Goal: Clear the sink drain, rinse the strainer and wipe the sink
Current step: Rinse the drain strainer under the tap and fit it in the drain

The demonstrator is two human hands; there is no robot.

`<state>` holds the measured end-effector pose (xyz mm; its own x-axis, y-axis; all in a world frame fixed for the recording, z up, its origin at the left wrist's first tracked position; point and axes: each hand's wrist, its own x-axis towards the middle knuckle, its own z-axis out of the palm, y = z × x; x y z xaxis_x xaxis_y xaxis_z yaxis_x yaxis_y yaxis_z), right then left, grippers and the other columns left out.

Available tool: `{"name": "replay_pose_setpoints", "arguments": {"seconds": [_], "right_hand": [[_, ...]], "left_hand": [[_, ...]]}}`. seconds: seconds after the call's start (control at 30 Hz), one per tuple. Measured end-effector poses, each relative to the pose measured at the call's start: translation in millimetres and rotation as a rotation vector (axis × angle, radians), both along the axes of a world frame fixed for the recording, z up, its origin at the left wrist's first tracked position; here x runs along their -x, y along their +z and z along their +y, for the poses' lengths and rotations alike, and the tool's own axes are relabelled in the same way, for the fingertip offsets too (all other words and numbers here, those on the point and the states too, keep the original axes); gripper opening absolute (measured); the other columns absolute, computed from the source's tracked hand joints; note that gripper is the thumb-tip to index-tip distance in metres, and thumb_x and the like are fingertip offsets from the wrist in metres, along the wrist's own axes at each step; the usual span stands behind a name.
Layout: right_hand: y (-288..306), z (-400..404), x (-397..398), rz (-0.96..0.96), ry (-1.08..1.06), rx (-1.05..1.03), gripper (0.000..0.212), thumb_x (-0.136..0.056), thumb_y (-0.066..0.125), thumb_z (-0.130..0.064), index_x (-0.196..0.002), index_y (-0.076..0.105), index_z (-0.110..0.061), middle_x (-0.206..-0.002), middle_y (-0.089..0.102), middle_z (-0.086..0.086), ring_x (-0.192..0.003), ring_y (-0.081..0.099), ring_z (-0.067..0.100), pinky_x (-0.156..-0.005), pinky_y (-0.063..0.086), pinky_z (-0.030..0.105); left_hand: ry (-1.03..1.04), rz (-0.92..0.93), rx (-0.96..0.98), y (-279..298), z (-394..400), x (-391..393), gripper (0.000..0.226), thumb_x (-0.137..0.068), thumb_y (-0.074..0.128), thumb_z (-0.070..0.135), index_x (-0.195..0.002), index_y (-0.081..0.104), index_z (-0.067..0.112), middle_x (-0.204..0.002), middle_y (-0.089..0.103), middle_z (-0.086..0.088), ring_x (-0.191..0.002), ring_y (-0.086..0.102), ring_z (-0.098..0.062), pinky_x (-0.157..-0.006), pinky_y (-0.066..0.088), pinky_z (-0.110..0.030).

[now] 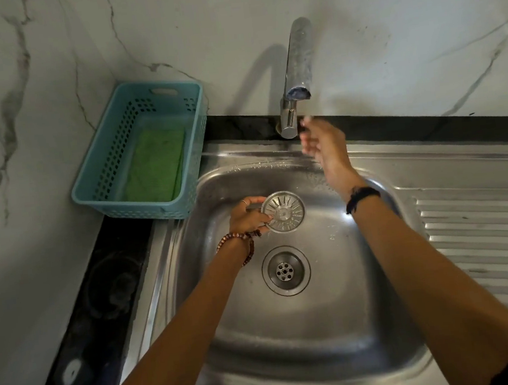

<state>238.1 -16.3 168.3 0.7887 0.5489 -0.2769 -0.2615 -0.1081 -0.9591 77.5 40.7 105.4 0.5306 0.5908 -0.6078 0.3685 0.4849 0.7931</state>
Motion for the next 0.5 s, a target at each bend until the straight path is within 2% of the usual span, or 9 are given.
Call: {"name": "replay_pose_setpoints", "arguments": {"seconds": [0.03, 0.1, 0.13, 0.2, 0.23, 0.3, 0.33, 0.43, 0.5], "right_hand": [[-9, -12, 9, -0.027, 0.009, 0.109, 0.018, -0.091, 0.056, -0.028, -0.099, 0.059, -0.012, -0.078, 0.059, -0.003, -0.069, 0.056, 0.009, -0.067, 0.05, 0.018], [-29, -38, 29, -0.044, 0.125, 0.299, 0.024, -0.089, 0.059, -0.032, -0.1, 0.059, -0.01, -0.084, 0.062, -0.001, -0.076, 0.058, 0.012, -0.07, 0.05, 0.02], [-37, -51, 41, -0.021, 0.207, 0.351, 0.029, -0.088, 0.06, -0.033, -0.102, 0.061, -0.008, -0.089, 0.064, 0.001, -0.081, 0.059, 0.014, -0.071, 0.05, 0.02], [-49, -71, 65, 0.022, 0.324, 0.384, 0.032, -0.088, 0.061, -0.031, -0.107, 0.062, -0.006, -0.097, 0.066, 0.006, -0.084, 0.061, 0.015, -0.067, 0.048, 0.018], [-53, -79, 77, 0.024, 0.326, 0.38, 0.028, -0.087, 0.062, -0.027, -0.106, 0.063, -0.006, -0.097, 0.067, 0.007, -0.083, 0.062, 0.014, -0.065, 0.048, 0.016], [-61, -89, 96, -0.022, 0.213, 0.35, 0.013, -0.085, 0.066, -0.017, -0.096, 0.066, -0.011, -0.09, 0.068, 0.004, -0.08, 0.064, 0.014, -0.064, 0.051, 0.015], [-65, -93, 102, -0.073, 0.15, 0.343, 0.007, -0.084, 0.067, -0.012, -0.09, 0.067, -0.013, -0.085, 0.069, 0.001, -0.079, 0.065, 0.015, -0.065, 0.053, 0.017], [-68, -104, 113, -0.276, 0.093, 0.37, 0.007, -0.083, 0.066, -0.007, -0.087, 0.068, -0.012, -0.082, 0.069, 0.001, -0.08, 0.066, 0.017, -0.071, 0.052, 0.022], [-63, -111, 116, -0.405, 0.087, 0.387, 0.008, -0.083, 0.067, -0.008, -0.09, 0.069, -0.009, -0.088, 0.069, 0.003, -0.081, 0.065, 0.016, -0.071, 0.049, 0.016]], "left_hand": [[0.004, -0.001, -0.001, 1, -1, 2, 0.033, -0.074, 0.058, -0.017, -0.08, 0.058, 0.016, -0.11, 0.058, -0.012, -0.098, 0.058, -0.027, -0.06, 0.058, -0.029], [-0.005, 0.013, -0.042, 0, -2, 6, 0.036, -0.074, 0.058, -0.018, -0.077, 0.056, 0.018, -0.104, 0.059, -0.011, -0.099, 0.058, -0.028, -0.067, 0.056, -0.032], [-0.016, 0.025, -0.067, 0, -4, 9, 0.038, -0.073, 0.058, -0.018, -0.075, 0.056, 0.019, -0.102, 0.059, -0.01, -0.099, 0.059, -0.027, -0.069, 0.055, -0.034], [-0.035, 0.066, -0.129, -2, -8, 17, 0.039, -0.071, 0.06, -0.018, -0.073, 0.055, 0.021, -0.092, 0.061, -0.007, -0.094, 0.059, -0.026, -0.064, 0.055, -0.03], [-0.044, 0.085, -0.169, -4, -11, 21, 0.039, -0.07, 0.061, -0.018, -0.072, 0.054, 0.021, -0.086, 0.062, -0.004, -0.093, 0.06, -0.026, -0.062, 0.056, -0.03], [-0.06, 0.107, -0.265, -6, -19, 27, 0.037, -0.067, 0.065, -0.016, -0.07, 0.054, 0.02, -0.08, 0.062, -0.003, -0.092, 0.063, -0.03, -0.07, 0.056, -0.036], [-0.086, 0.123, -0.333, -5, -24, 30, 0.035, -0.067, 0.067, -0.014, -0.07, 0.053, 0.019, -0.08, 0.061, -0.003, -0.09, 0.063, -0.028, -0.071, 0.055, -0.034], [-0.215, 0.205, -0.609, 9, -37, 39, 0.021, -0.076, 0.066, -0.002, -0.079, 0.055, 0.016, -0.08, 0.059, 0.004, -0.079, 0.057, -0.011, -0.064, 0.044, -0.011], [-0.233, 0.206, -0.72, 20, -43, 45, 0.012, -0.08, 0.065, 0.006, -0.083, 0.058, 0.015, -0.079, 0.057, 0.007, -0.075, 0.054, -0.006, -0.061, 0.041, -0.008]]}}
